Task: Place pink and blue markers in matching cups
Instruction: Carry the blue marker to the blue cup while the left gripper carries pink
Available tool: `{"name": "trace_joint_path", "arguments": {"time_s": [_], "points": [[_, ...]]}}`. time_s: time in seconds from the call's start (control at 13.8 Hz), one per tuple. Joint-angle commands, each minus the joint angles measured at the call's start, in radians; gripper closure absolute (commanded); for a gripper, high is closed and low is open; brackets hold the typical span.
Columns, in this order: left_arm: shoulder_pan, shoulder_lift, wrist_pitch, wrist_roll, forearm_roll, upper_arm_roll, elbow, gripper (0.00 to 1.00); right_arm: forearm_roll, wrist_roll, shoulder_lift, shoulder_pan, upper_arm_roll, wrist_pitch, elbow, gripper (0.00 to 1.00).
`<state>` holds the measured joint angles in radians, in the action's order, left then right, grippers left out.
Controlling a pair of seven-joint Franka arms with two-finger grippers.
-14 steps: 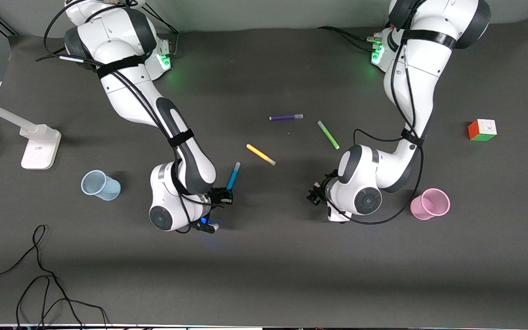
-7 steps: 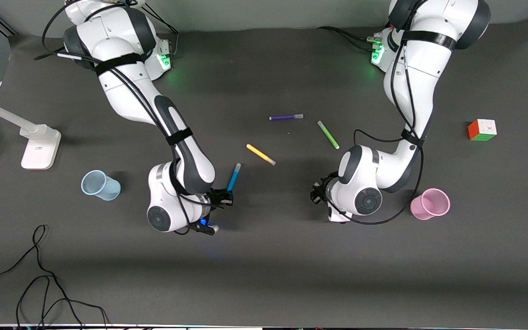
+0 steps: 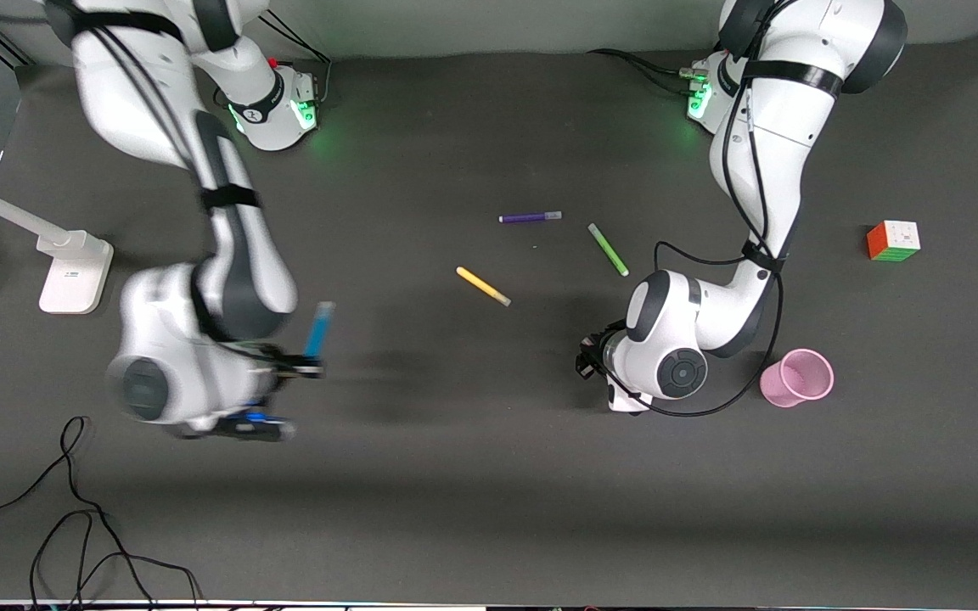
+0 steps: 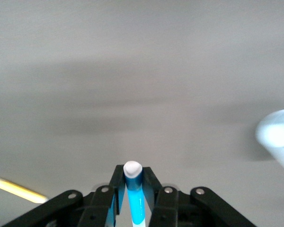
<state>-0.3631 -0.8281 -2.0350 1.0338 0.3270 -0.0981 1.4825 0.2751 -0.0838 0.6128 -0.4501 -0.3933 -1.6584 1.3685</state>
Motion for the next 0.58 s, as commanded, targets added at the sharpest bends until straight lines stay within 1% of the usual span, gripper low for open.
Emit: {"name": "trace_joint_path", "arguments": {"time_s": [0.0,0.07,0.15,0.22,0.29,0.36,0.51], "points": [[-0.005,-0.003,0.004,0.005,0.006,0.006,-0.010,1.00,-0.085,0.223,-0.157,-0.016,-0.111,-0.030,0.154,1.00],[-0.002,0.003,0.012,0.005,0.004,0.006,-0.014,1.00,-0.112,0.269,-0.203,-0.019,-0.140,-0.064,0.203,1.00],[0.003,0.013,0.019,0.012,0.004,0.006,-0.021,1.00,-0.137,0.303,-0.258,-0.019,-0.151,-0.105,0.265,1.00],[0.013,0.030,0.056,0.012,0.001,0.006,-0.025,1.00,-0.169,0.337,-0.315,-0.016,-0.156,-0.166,0.330,1.00],[0.027,0.044,0.134,0.012,-0.002,0.009,-0.063,1.00,-0.201,0.381,-0.368,-0.018,-0.170,-0.248,0.393,1.00],[0.045,0.047,0.235,0.012,-0.002,0.011,-0.118,1.00,-0.211,0.451,-0.408,-0.016,-0.180,-0.338,0.455,1.00],[0.091,0.049,0.468,0.008,0.001,0.012,-0.246,1.00,-0.211,0.612,-0.447,-0.016,-0.222,-0.540,0.556,1.00]]}}
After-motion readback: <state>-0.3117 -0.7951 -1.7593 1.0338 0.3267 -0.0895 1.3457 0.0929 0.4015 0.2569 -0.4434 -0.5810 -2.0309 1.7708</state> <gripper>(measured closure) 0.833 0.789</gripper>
